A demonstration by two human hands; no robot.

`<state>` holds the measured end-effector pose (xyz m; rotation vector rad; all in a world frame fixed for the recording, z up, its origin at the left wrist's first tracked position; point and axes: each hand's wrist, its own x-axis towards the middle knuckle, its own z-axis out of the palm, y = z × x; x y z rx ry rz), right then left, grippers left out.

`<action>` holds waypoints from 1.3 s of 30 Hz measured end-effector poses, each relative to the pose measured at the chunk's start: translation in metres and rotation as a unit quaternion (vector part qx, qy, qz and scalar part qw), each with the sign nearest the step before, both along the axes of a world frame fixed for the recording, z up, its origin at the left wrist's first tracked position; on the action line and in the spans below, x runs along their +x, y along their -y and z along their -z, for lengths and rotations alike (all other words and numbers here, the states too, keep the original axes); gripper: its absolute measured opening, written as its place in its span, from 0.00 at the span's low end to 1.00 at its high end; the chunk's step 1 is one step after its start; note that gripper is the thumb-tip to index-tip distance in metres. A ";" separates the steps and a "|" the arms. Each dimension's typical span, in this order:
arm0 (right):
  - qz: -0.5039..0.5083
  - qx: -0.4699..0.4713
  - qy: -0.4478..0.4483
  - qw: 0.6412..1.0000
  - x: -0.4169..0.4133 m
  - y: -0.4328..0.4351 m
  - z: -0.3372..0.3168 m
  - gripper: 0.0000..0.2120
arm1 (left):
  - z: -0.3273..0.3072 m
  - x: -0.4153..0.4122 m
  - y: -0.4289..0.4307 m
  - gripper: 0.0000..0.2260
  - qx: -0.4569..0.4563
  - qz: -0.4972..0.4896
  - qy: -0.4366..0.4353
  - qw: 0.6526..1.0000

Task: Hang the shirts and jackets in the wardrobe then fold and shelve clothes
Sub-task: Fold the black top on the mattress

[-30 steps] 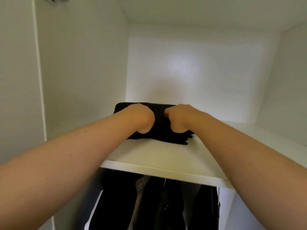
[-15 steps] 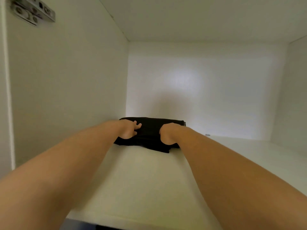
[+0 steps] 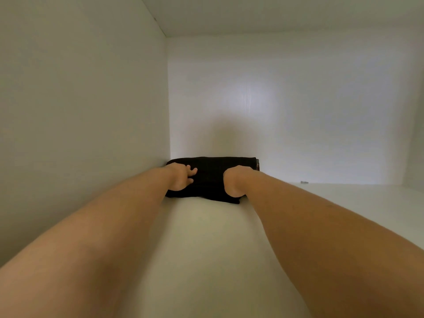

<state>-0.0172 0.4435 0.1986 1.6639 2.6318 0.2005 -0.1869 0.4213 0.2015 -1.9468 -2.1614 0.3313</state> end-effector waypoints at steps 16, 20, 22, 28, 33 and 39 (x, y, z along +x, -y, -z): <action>0.025 0.032 -0.037 0.999 0.023 0.042 -0.004 0.15 | -0.030 0.040 -0.010 0.20 -0.013 -0.018 -0.050 0.999; 0.050 0.061 -0.069 0.994 0.050 0.091 -0.024 0.06 | -0.053 0.082 0.024 0.14 0.023 0.033 -0.071 0.997; 0.074 0.078 -0.113 0.988 0.076 0.119 -0.032 0.05 | -0.062 0.109 0.050 0.13 0.021 0.052 -0.094 0.994; 0.155 0.160 -0.284 0.932 0.187 0.238 -0.032 0.13 | -0.073 0.212 0.160 0.16 -0.013 0.154 -0.209 0.966; 0.250 0.246 -0.359 0.865 0.282 0.386 0.004 0.15 | -0.054 0.298 0.285 0.15 0.070 0.344 -0.208 0.913; 0.424 0.248 -0.369 0.789 0.361 0.590 0.085 0.13 | 0.020 0.397 0.448 0.16 0.094 0.614 -0.105 0.776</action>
